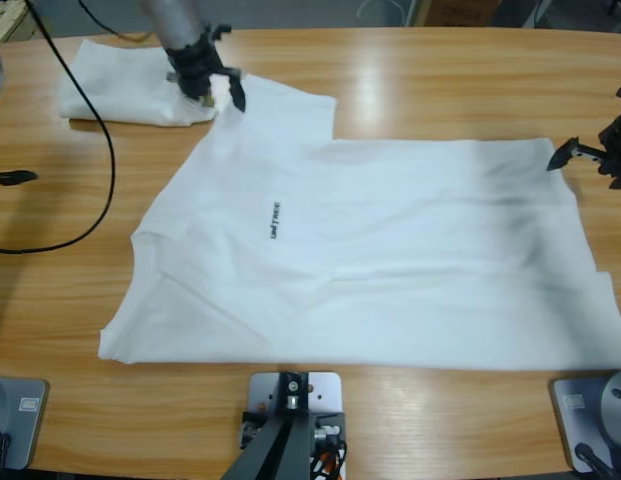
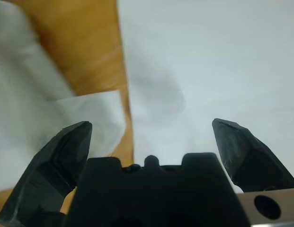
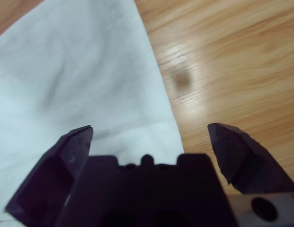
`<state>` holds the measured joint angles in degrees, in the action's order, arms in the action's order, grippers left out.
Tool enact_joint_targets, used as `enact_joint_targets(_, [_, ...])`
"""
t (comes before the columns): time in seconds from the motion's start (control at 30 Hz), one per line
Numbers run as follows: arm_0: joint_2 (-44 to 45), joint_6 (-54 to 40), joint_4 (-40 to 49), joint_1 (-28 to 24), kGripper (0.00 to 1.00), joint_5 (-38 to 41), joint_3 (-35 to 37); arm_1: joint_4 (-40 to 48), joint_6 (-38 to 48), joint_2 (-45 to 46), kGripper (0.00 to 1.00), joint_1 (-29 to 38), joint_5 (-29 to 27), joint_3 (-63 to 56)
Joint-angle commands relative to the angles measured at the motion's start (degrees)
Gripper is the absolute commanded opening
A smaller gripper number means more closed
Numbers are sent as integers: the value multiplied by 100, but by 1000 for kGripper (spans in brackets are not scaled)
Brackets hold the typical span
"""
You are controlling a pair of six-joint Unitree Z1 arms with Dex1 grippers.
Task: Fold clothes
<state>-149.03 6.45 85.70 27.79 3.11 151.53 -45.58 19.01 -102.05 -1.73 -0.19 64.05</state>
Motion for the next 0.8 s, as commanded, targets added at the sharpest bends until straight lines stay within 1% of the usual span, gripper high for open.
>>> enact_joint_targets(0.03, [730, -324, 952, 118, 1000, -311, 2316, -264, -152, 809, 1000, -17, -146, -156])
enact_joint_targets(0.13, [1208, -341, 948, 248, 1000, -622, 1170, -362, -152, 997, 1000, 80, -188, -156])
enact_joint_targets(0.17, [1308, -331, 946, 276, 1000, -659, 943, -385, -152, 1043, 1000, 99, -192, -156])
enact_joint_targets(0.3, [1215, -304, 931, 304, 1000, -619, 801, -476, -152, 1166, 1000, 113, -225, -158])
enact_joint_targets(0.4, [943, -230, 922, 341, 1000, -244, 713, -532, -152, 1302, 1000, 121, -241, -190])
enact_joint_targets(0.47, [892, -225, 922, 376, 1000, -146, 658, -540, -152, 1337, 1000, 121, -253, -188])
enact_joint_targets(0.53, [966, -227, 922, 375, 1000, -211, 440, -540, -152, 1337, 1000, 121, -260, -183])
enact_joint_targets(0.57, [1055, -236, 911, 361, 1000, -306, 201, -547, -152, 1344, 1000, 121, -258, -185])
enact_joint_targets(0.6, [1187, -248, 871, 345, 1000, -473, -198, -561, -152, 1361, 1000, 121, -262, -192])
enact_joint_targets(0.63, [1440, -264, 628, 341, 1000, -692, -878, -573, -152, 1379, 1000, 121, -262, -192])
enact_joint_targets(0.67, [1906, -266, -15, 341, 1000, -866, -1987, -582, -152, 1407, 1000, 121, -269, -195])
enact_joint_targets(0.7, [2613, -234, -1115, 320, 1000, -925, -3487, -583, -152, 1439, 1000, 121, -271, -207])
enact_joint_targets(0.73, [2991, -208, -1720, 260, 1000, -926, -4295, -583, -159, 1451, 1000, 121, -271, -216])
enact_joint_targets(0.77, [3168, -211, -1973, 208, 1000, -917, -4685, -583, -175, 1446, 1000, 121, -272, -218])
enact_joint_targets(0.8, [3251, -257, -2102, 179, 1000, -896, -4847, -583, -193, 1432, 1000, 121, -276, -218])
